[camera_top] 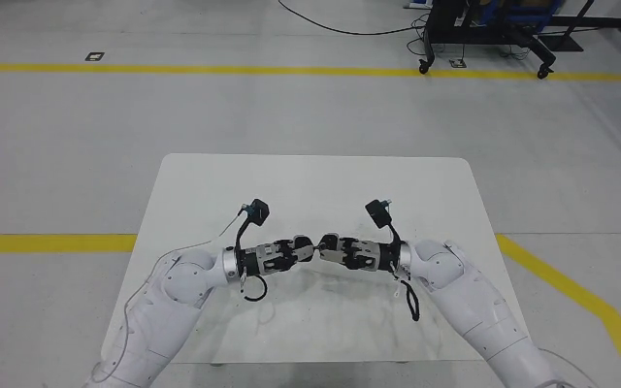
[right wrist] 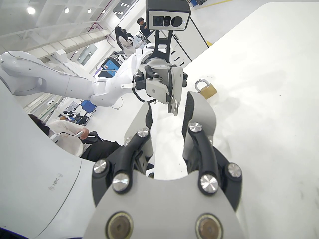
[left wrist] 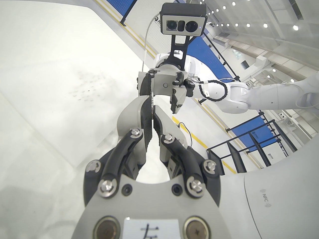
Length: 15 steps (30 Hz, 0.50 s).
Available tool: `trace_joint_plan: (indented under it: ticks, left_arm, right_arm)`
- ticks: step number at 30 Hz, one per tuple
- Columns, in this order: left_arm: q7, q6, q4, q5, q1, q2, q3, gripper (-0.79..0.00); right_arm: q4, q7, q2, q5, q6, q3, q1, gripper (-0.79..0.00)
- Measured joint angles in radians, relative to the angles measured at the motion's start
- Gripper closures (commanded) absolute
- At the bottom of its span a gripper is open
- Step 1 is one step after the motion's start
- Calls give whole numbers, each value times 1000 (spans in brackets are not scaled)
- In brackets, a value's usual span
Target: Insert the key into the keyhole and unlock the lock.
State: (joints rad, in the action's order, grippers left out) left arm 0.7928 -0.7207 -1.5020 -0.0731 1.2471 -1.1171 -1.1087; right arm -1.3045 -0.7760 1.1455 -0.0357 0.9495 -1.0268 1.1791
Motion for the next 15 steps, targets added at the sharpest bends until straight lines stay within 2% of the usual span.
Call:
trace_joint_plan:
  ticks: [2,7,8,9,15]
  left_arm:
    - [0,-3,1,-3,-2,1,4,0]
    - [3,-11,5,-8,-9,3,12,0]
    - [0,-12,6,-10,-10,3,12,-579]
    - [-3,-12,6,-11,-10,4,12,-785]
    - [-33,-23,7,-20,-10,6,8,-785]
  right_arm:
    - [0,2,-1,2,-5,3,-1,-3]
    - [2,5,-2,-5,-7,14,-6,0]
    - [4,8,-3,-6,-6,15,-6,0]
    - [5,11,-3,-7,-5,16,-7,0]
    - [9,36,-7,-3,10,12,-3,0]
